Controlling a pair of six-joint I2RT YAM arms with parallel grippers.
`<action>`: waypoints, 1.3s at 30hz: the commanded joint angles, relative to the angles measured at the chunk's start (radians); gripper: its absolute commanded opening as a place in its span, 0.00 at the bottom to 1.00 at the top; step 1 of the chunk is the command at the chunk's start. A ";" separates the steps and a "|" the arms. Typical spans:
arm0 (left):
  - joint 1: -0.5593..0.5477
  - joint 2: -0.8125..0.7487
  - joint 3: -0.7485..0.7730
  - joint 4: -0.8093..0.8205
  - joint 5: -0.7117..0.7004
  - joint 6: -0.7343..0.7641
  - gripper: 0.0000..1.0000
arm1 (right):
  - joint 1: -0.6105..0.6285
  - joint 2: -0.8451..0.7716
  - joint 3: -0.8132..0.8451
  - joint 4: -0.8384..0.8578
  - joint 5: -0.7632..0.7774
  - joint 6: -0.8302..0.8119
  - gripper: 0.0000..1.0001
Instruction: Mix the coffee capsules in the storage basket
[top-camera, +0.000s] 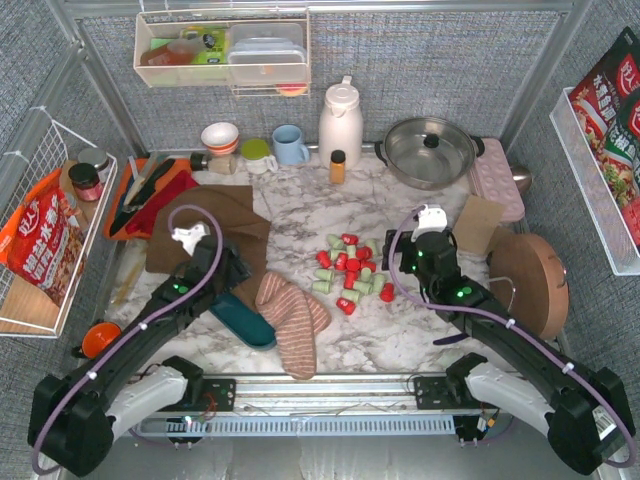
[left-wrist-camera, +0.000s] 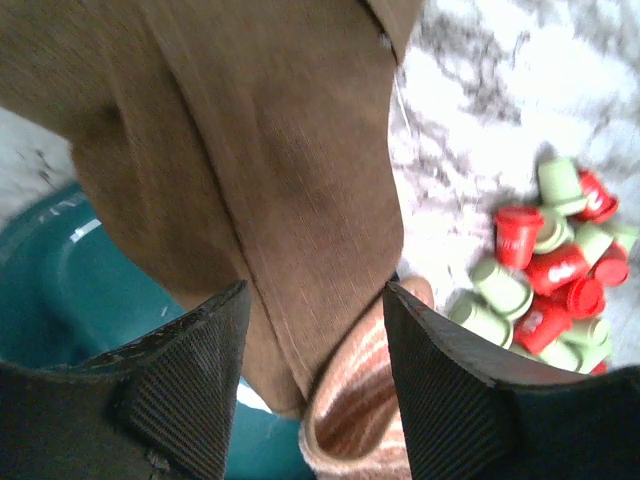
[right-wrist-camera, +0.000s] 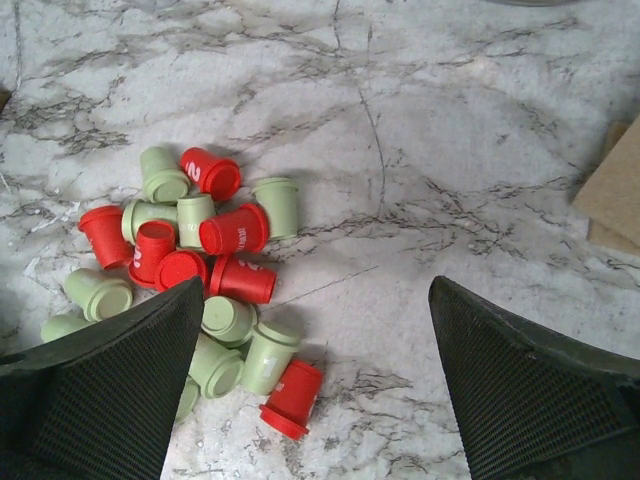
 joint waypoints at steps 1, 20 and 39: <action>-0.127 0.039 0.029 -0.103 -0.106 -0.095 0.65 | 0.002 0.018 0.008 0.033 -0.037 0.019 0.99; -0.439 0.217 0.176 -0.295 -0.261 -0.197 0.54 | 0.008 0.048 0.030 0.015 -0.086 0.032 0.99; -0.510 0.252 0.153 -0.101 -0.146 0.033 0.04 | 0.009 0.040 0.033 0.020 -0.134 0.017 0.99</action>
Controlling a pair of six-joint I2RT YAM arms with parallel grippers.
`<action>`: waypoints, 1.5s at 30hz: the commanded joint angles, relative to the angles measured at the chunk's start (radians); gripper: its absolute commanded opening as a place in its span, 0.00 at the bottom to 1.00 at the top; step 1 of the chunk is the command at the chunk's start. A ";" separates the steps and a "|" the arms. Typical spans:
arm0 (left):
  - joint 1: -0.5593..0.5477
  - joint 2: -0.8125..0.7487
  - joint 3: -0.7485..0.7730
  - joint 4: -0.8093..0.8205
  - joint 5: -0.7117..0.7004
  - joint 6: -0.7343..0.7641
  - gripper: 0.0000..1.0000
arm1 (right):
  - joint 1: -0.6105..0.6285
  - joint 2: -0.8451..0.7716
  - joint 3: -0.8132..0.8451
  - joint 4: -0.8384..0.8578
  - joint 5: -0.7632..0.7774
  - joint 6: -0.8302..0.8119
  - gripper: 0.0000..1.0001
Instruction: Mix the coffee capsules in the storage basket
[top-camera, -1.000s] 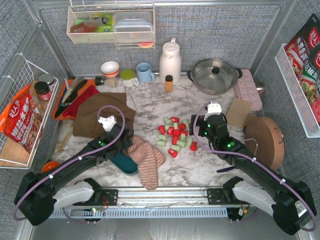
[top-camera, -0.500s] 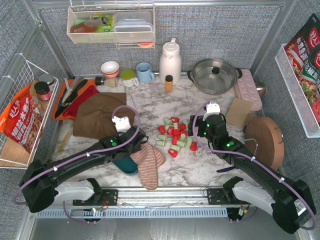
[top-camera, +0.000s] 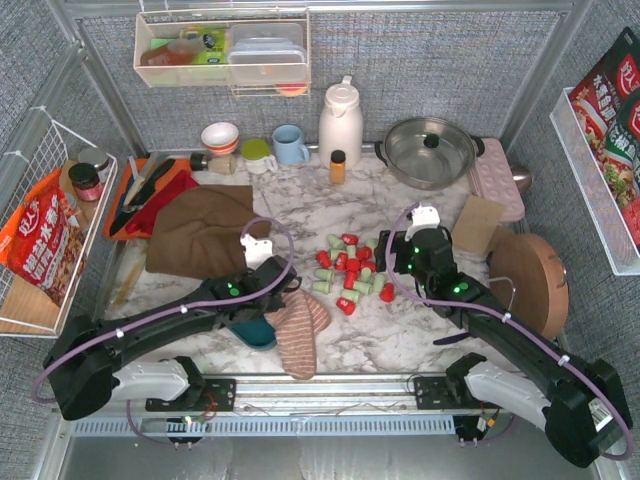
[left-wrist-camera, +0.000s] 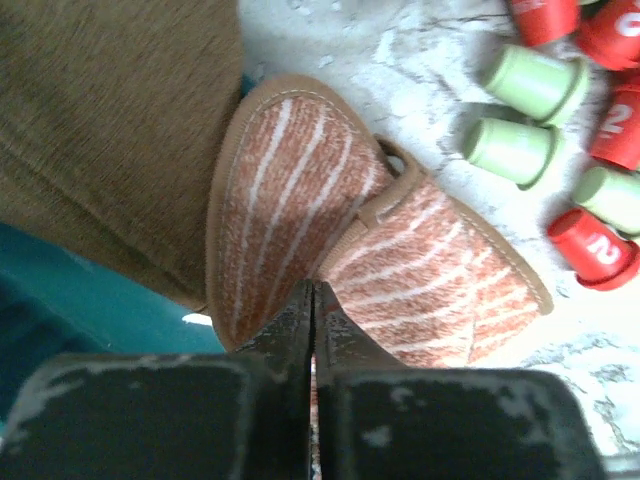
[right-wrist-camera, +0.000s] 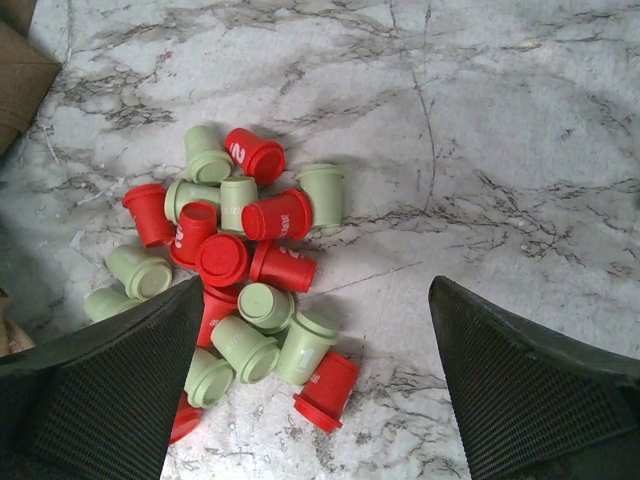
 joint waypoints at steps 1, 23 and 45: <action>-0.001 -0.027 0.022 0.113 0.060 0.099 0.00 | 0.003 -0.012 0.008 0.031 -0.060 -0.015 0.99; -0.001 -0.142 0.273 0.420 0.071 0.448 0.00 | 0.178 0.029 0.043 0.337 -0.649 -0.175 0.93; -0.001 -0.208 0.223 0.562 0.138 0.484 0.00 | 0.257 0.287 0.179 0.461 -0.538 -0.214 0.51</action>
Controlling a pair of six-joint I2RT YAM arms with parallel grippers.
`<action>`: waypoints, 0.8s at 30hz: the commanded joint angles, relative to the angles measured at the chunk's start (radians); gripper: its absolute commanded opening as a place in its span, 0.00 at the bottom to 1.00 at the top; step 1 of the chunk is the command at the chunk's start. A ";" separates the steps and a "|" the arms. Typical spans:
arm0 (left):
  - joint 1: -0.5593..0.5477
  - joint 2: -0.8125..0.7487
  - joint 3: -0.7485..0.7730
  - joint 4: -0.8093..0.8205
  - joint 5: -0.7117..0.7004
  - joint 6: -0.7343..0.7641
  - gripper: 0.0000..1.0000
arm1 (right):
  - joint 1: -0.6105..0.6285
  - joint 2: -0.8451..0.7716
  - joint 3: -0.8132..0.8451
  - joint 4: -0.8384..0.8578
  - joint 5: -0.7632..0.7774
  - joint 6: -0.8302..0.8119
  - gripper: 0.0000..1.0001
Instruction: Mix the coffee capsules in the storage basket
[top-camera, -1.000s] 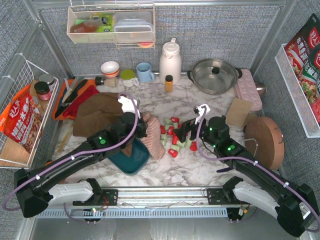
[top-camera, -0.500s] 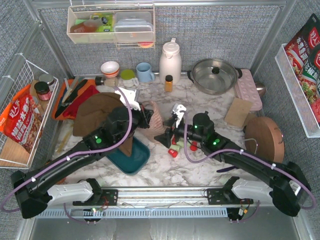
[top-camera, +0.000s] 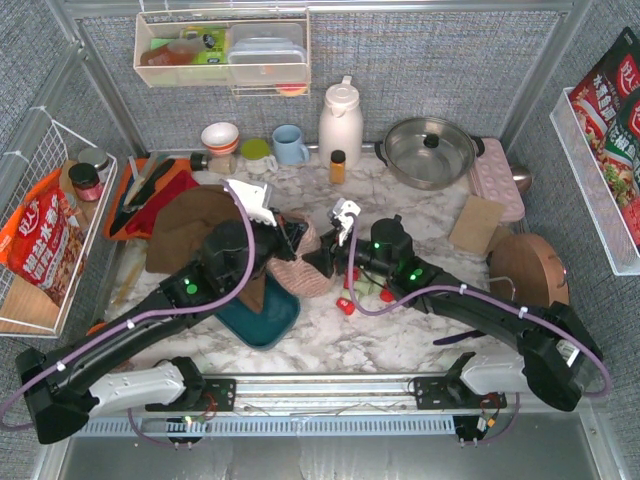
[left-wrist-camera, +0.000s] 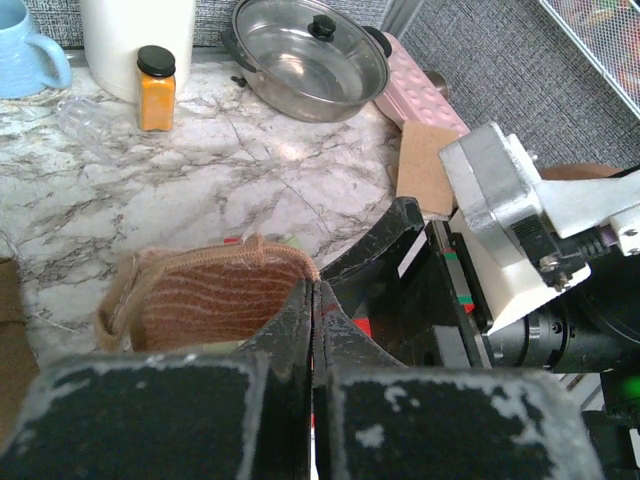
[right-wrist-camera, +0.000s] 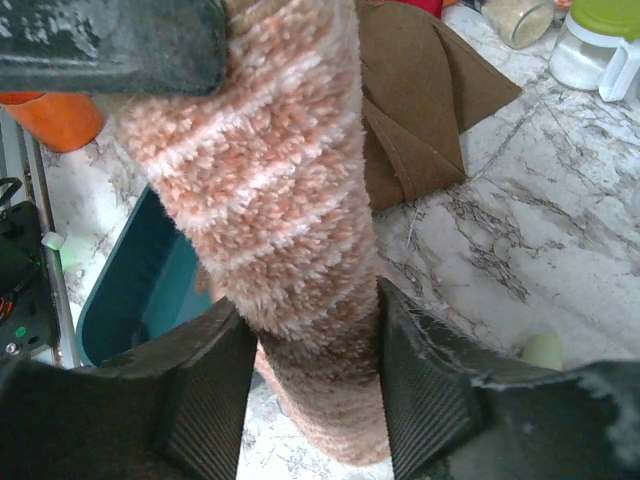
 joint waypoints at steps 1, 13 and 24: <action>0.000 -0.021 -0.021 0.072 -0.002 0.019 0.00 | 0.002 -0.013 0.006 0.023 0.008 -0.003 0.48; 0.001 -0.049 -0.062 0.070 -0.070 -0.005 0.14 | 0.003 -0.038 0.012 -0.033 0.029 0.004 0.00; 0.000 -0.140 -0.115 0.028 -0.295 -0.039 0.75 | -0.003 -0.112 0.002 -0.105 0.213 -0.014 0.00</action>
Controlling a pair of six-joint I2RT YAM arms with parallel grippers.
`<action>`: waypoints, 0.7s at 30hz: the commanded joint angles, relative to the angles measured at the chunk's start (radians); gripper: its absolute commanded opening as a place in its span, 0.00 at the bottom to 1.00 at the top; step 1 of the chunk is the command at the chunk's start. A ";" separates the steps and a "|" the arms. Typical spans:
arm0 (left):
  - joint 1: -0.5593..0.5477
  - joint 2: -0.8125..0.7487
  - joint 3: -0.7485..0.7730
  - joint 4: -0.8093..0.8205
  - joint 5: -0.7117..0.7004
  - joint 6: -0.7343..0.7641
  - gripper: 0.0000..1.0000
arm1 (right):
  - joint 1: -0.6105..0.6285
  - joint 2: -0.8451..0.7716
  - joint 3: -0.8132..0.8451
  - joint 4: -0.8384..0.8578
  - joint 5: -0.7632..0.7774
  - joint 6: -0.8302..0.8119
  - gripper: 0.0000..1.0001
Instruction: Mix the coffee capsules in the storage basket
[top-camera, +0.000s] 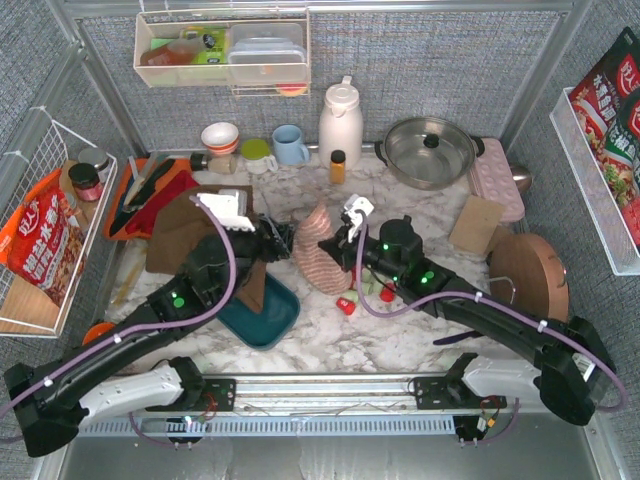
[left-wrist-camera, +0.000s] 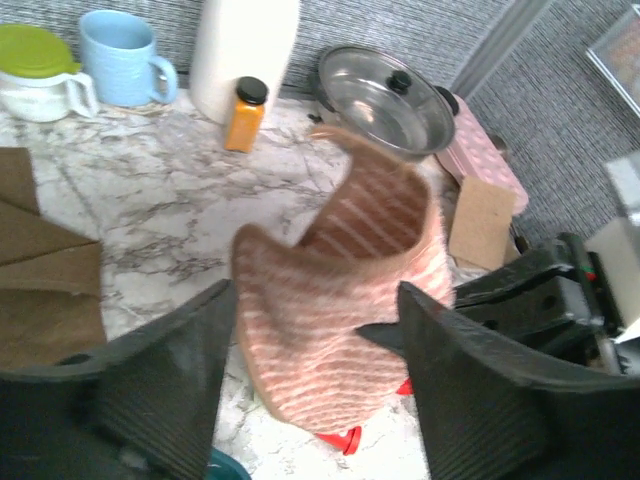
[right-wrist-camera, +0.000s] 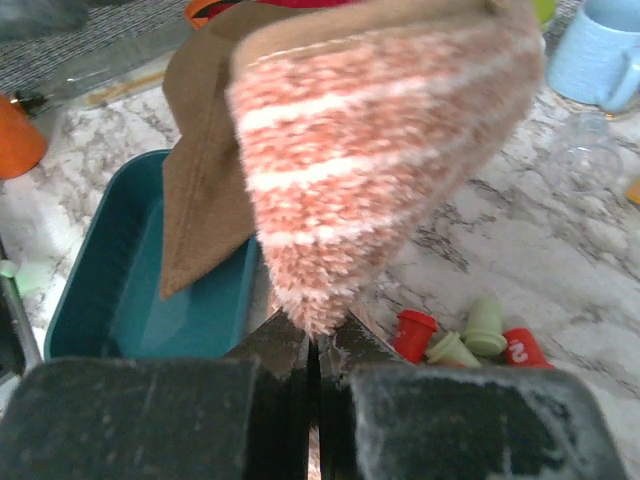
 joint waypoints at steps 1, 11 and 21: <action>0.000 -0.048 -0.026 -0.011 -0.149 -0.014 0.82 | -0.005 -0.033 -0.008 -0.007 0.118 -0.012 0.00; 0.000 -0.194 -0.082 -0.152 -0.371 -0.019 0.99 | -0.123 -0.132 -0.009 -0.012 0.497 -0.006 0.00; 0.000 -0.361 -0.125 -0.305 -0.461 -0.049 0.99 | -0.349 -0.215 -0.154 0.258 0.850 0.016 0.00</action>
